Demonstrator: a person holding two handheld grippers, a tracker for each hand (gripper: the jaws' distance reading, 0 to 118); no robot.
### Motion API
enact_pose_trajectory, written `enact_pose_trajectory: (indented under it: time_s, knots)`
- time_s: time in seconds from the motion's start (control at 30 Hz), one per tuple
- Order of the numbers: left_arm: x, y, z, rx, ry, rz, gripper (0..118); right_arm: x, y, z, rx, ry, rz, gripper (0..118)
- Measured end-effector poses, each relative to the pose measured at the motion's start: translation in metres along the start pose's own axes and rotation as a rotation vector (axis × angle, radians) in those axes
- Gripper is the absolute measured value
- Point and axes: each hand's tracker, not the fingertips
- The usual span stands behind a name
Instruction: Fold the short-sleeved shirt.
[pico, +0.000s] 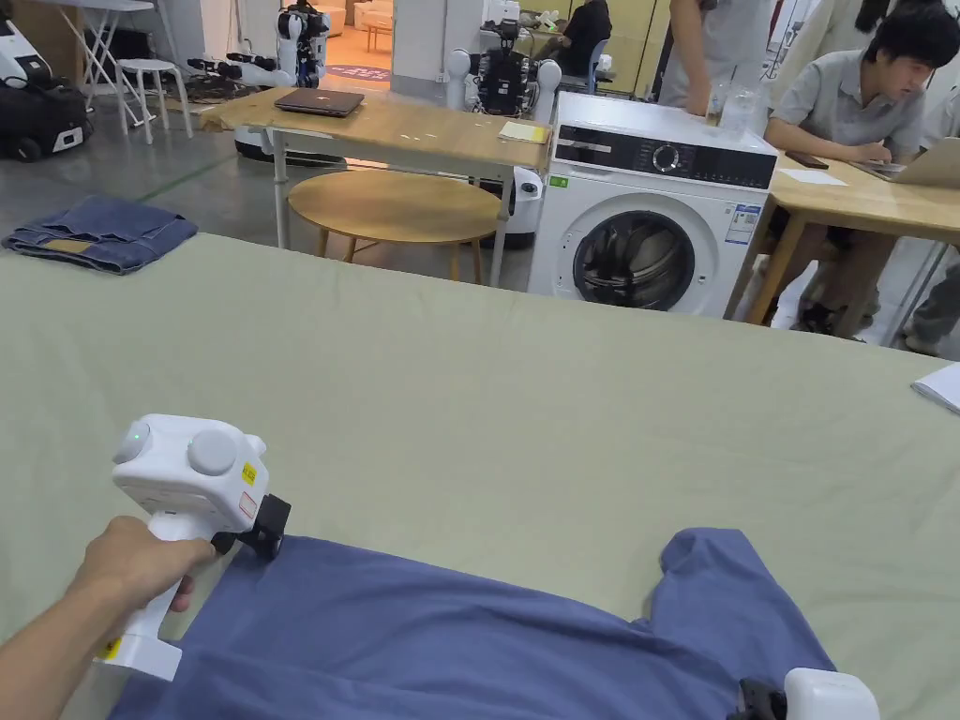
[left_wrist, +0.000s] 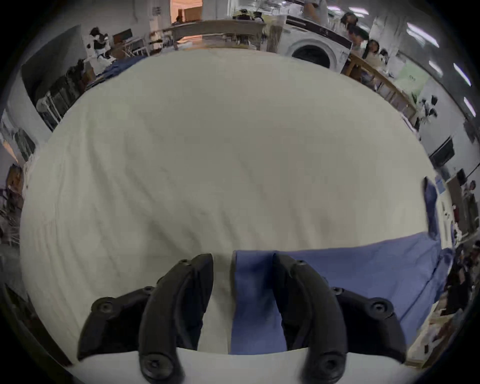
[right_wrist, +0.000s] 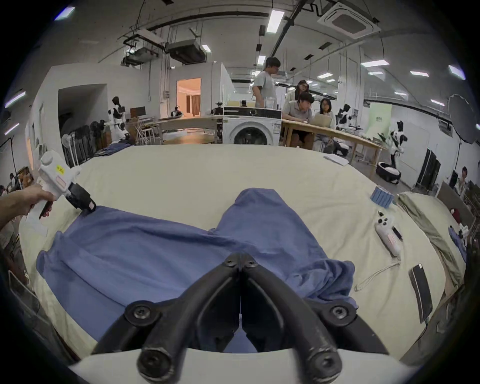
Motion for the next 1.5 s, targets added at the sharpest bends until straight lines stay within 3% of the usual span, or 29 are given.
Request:
enact_pose_trajectory:
  time_s: [0.07,0.13,0.17,0.27,0.53,0.63,0.73,1.0,1.1,1.13,1.17,1.2,1.33,1.5]
  knots:
    - [0.011,0.0,0.006,0.035,0.052,-0.005,39,0.004,-0.002,-0.001,-0.016,-0.004,-0.001,0]
    - [0.025,-0.006,0.008,0.087,0.069,-0.087,7,0.008,-0.003,-0.002,-0.022,-0.012,-0.002,0]
    - [0.031,-0.008,0.006,0.076,0.058,-0.114,0,0.01,-0.002,-0.002,-0.026,-0.013,-0.006,0]
    - [0.036,-0.014,0.01,0.095,0.086,-0.172,0,0.02,0.003,-0.01,-0.054,-0.01,-0.026,0]
    - [0.004,-0.021,0.053,0.223,0.012,-0.077,0,0.064,0.066,-0.073,-0.155,-0.033,-0.014,0]
    - [-0.001,-0.031,0.069,0.258,-0.013,-0.056,0,0.081,0.09,-0.115,-0.246,-0.025,-0.006,22]
    - [-0.002,-0.04,0.079,0.288,-0.017,-0.046,0,0.093,0.107,-0.159,-0.336,0.003,-0.008,56]
    - [-0.001,-0.062,0.085,0.309,-0.026,-0.017,0,0.101,0.101,-0.237,-0.546,0.012,0.028,58]
    - [-0.004,-0.068,0.086,0.309,-0.034,0.003,0,0.104,0.095,-0.246,-0.571,0.024,-0.035,53]
    - [-0.004,-0.07,0.087,0.31,-0.037,0.009,0,0.103,0.097,-0.243,-0.547,0.013,-0.048,46]
    - [-0.005,-0.071,0.088,0.313,-0.038,0.009,0,0.103,0.099,-0.242,-0.531,0.024,-0.055,13]
    - [-0.005,-0.072,0.088,0.316,-0.04,0.013,0,0.104,0.101,-0.242,-0.528,0.045,-0.053,0]
    - [-0.006,-0.072,0.089,0.319,-0.042,0.016,0,0.102,0.104,-0.229,-0.478,0.031,-0.017,0]
    - [-0.01,-0.076,0.096,0.332,-0.057,0.024,0,0.106,0.113,-0.187,-0.375,0.046,-0.063,0]
